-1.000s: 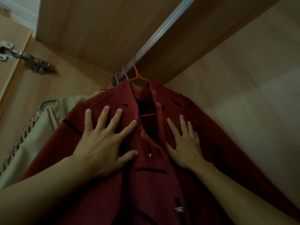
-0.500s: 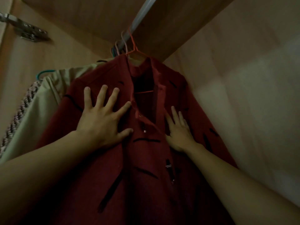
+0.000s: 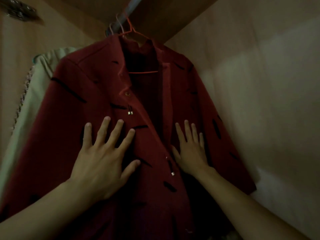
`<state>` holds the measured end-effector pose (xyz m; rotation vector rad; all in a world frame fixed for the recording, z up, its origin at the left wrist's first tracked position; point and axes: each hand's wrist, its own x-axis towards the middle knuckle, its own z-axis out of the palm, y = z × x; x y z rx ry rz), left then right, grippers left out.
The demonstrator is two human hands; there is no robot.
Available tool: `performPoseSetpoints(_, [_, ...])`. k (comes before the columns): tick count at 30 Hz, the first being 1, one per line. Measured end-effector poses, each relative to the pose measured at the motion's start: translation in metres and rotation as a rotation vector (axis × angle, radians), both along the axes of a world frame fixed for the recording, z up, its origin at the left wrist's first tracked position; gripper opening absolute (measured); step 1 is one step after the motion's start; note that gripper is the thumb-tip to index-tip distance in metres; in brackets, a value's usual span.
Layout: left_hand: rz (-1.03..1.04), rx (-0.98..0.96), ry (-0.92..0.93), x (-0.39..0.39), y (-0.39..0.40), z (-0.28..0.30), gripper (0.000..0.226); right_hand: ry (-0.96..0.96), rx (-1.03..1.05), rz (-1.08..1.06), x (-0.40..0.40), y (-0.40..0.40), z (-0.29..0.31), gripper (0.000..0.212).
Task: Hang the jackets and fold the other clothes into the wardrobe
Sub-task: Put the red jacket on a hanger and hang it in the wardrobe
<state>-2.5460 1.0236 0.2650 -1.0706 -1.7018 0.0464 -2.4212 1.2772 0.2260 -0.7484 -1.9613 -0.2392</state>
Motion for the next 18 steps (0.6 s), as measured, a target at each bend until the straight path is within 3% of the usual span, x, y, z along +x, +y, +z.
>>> performPoseSetpoints(6, [0.03,-0.028,-0.041,-0.002,-0.015,-0.004,0.083,0.06,-0.081,0.152,0.03,-0.029,-0.002,0.07])
performPoseSetpoints(18, [-0.104,-0.047,-0.097,0.035,-0.044,-0.033,0.078,0.103,-0.134,0.271,0.088,-0.086,-0.037,0.072])
